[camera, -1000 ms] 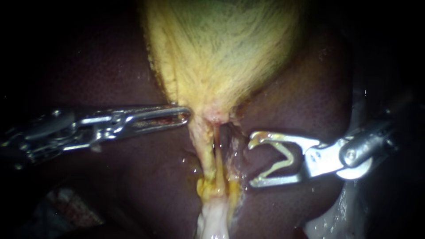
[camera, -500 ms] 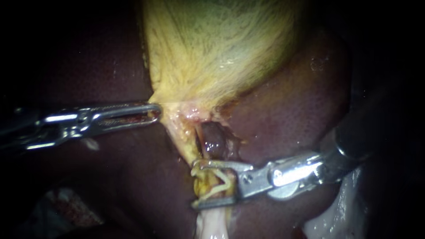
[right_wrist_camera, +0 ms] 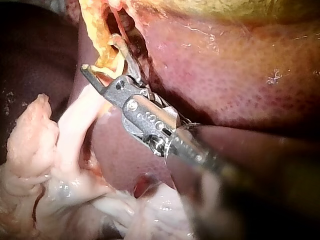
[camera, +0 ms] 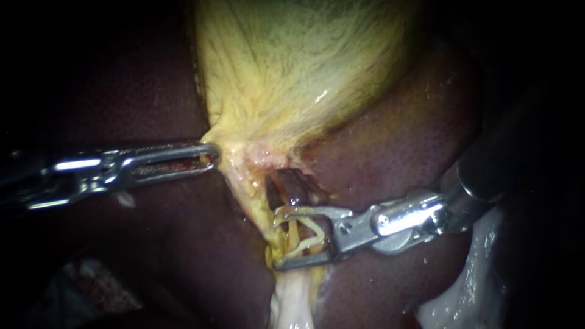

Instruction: Clipping first clip left tube

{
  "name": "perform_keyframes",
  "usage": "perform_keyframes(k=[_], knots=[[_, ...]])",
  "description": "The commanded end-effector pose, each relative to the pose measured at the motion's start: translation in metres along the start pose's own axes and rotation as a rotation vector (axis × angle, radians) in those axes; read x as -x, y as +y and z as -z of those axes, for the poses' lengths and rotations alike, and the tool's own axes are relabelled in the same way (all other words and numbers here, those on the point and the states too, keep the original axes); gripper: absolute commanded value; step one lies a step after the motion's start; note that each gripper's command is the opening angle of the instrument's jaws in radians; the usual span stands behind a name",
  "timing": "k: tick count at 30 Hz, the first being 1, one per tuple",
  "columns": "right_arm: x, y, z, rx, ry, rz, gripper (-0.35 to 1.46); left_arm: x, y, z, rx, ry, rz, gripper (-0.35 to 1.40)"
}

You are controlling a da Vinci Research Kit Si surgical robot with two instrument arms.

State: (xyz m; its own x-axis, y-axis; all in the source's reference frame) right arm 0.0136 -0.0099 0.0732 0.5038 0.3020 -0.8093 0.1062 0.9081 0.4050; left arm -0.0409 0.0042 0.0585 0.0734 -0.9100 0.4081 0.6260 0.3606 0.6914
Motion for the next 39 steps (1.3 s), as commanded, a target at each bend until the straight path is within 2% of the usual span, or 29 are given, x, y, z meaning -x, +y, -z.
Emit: perform_keyframes(k=[1, 9, 14, 24, 27, 29, 30, 31, 33, 35, 39], knots=[[0.0001, 0.0001, -0.0003, 0.001, 0.001, -0.005, 0.56, 0.0, -0.0001, 0.0, 0.001, 0.0, 0.0, -0.35], [-0.0001, 0.0003, -0.0025, 0.011, -0.001, 0.019, 0.58, 0.0003, -0.0008, -0.0007, -0.002, -0.005, 0.003, -0.35], [0.0003, -0.0004, -0.0042, 0.017, -0.004, 0.033, 0.58, 0.0005, -0.0012, -0.0014, -0.005, -0.004, 0.005, -0.35], [0.0005, -0.0008, -0.0046, -0.004, -0.002, 0.055, 0.53, 0.0007, -0.0013, -0.0024, -0.008, -0.003, 0.007, -0.35], [0.0005, -0.0008, -0.0047, -0.01, -0.002, 0.055, 0.44, 0.0008, -0.0013, -0.0024, -0.007, -0.003, 0.007, -0.35], [0.0005, -0.0008, -0.0045, -0.011, 0.002, 0.055, 0.3, 0.0008, -0.0013, -0.0024, -0.007, -0.003, 0.007, -0.35], [0.0006, -0.0009, -0.0041, -0.013, -0.004, 0.055, 0.06, 0.0008, -0.0013, -0.0024, -0.008, -0.003, 0.007, -0.35], [0.0006, -0.0009, -0.0038, -0.015, -0.012, 0.055, -0.11, 0.0008, -0.0013, -0.0024, -0.008, -0.003, 0.007, -0.35], [0.0005, -0.0007, -0.0034, -0.019, -0.038, 0.052, -0.35, 0.0008, -0.0013, -0.0024, -0.008, -0.003, 0.007, -0.35], [0.0003, -0.0005, -0.0031, -0.022, -0.058, 0.05, -0.35, 0.0008, -0.0012, -0.0025, -0.008, -0.003, 0.006, -0.35], [0.0005, -0.0006, -0.0032, -0.023, -0.064, 0.052, -0.35, 0.0008, -0.0009, -0.0026, -0.009, -0.002, 0.006, -0.35]])
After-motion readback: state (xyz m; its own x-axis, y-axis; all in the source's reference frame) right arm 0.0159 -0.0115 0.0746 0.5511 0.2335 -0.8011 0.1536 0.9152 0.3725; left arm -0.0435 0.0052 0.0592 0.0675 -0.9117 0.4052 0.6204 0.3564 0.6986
